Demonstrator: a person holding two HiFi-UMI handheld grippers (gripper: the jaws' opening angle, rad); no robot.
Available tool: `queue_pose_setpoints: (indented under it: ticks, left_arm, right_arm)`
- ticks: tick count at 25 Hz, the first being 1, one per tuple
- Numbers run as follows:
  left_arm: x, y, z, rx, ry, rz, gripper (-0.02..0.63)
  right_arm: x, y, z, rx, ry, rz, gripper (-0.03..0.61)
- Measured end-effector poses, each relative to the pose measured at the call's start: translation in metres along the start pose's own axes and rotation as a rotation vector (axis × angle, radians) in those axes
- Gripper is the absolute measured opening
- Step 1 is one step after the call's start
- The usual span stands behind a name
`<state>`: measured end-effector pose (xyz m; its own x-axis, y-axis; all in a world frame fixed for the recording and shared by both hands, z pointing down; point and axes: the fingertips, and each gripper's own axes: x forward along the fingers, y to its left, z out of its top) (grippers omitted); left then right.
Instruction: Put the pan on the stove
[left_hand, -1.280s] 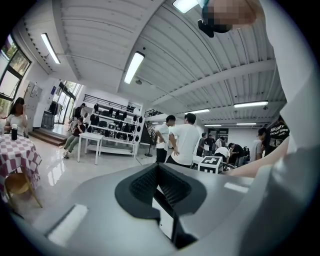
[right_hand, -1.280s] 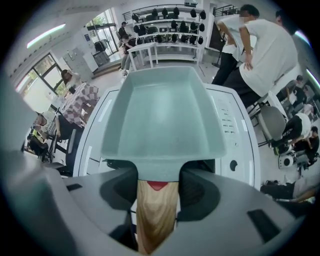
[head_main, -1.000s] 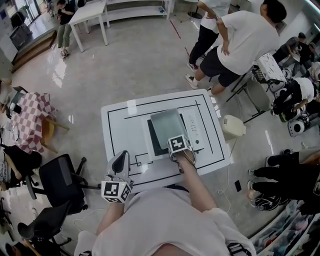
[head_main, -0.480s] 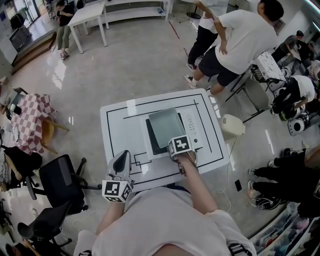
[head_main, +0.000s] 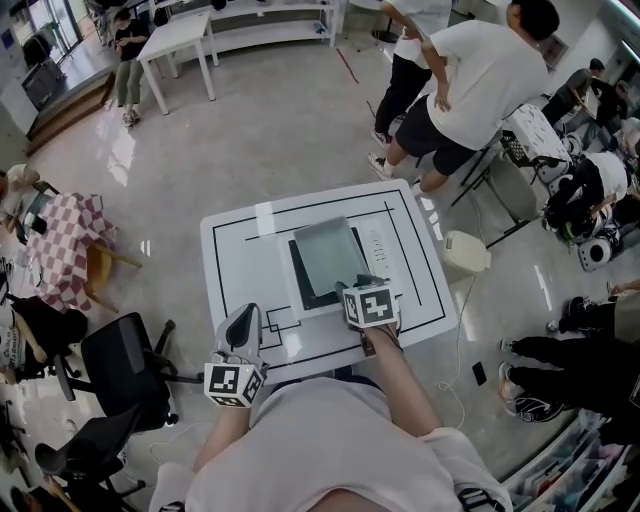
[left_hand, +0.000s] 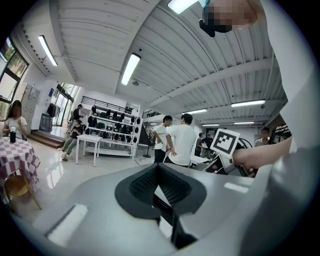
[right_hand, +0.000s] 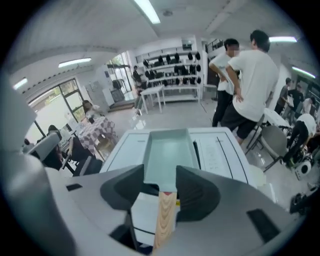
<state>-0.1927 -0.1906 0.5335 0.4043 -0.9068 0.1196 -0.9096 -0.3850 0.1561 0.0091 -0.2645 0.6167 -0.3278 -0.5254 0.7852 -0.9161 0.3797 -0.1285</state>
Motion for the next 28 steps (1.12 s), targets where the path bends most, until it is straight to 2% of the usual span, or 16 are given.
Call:
queue_pose_setpoints:
  ticks: [2,3,5,9,13,20,28]
  left_arm:
    - [-0.001,-0.003,0.002,0.001,-0.005,0.003,0.009]
    - [-0.001,-0.005,0.004,0.002,-0.01,0.005,0.009]
    - [-0.001,-0.007,0.009,0.007,-0.023,0.007,0.009]
    - [-0.002,-0.015,0.019,0.01,-0.038,0.013,0.009]
    - [-0.004,-0.024,0.031,0.009,-0.051,0.024,0.009]
    - [-0.007,-0.03,0.06,0.043,-0.109,0.034,0.009]
    - [-0.006,-0.05,0.073,0.08,-0.136,0.041,0.009]
  right_arm:
    - [-0.018,0.005,0.021,-0.037,-0.136,0.009,0.147]
    - [-0.028,0.007,0.031,-0.055,-0.205,0.008,0.086]
    - [-0.049,0.013,0.049,-0.108,-0.34,0.011,0.022]
    - [-0.092,0.021,0.075,-0.174,-0.563,0.019,0.009]
    - [-0.127,0.022,0.085,-0.196,-0.711,0.015,0.009]
    - [-0.172,0.038,0.086,-0.221,-0.838,0.048,0.008]
    - [-0.171,0.031,0.069,-0.174,-0.82,0.101,0.008]
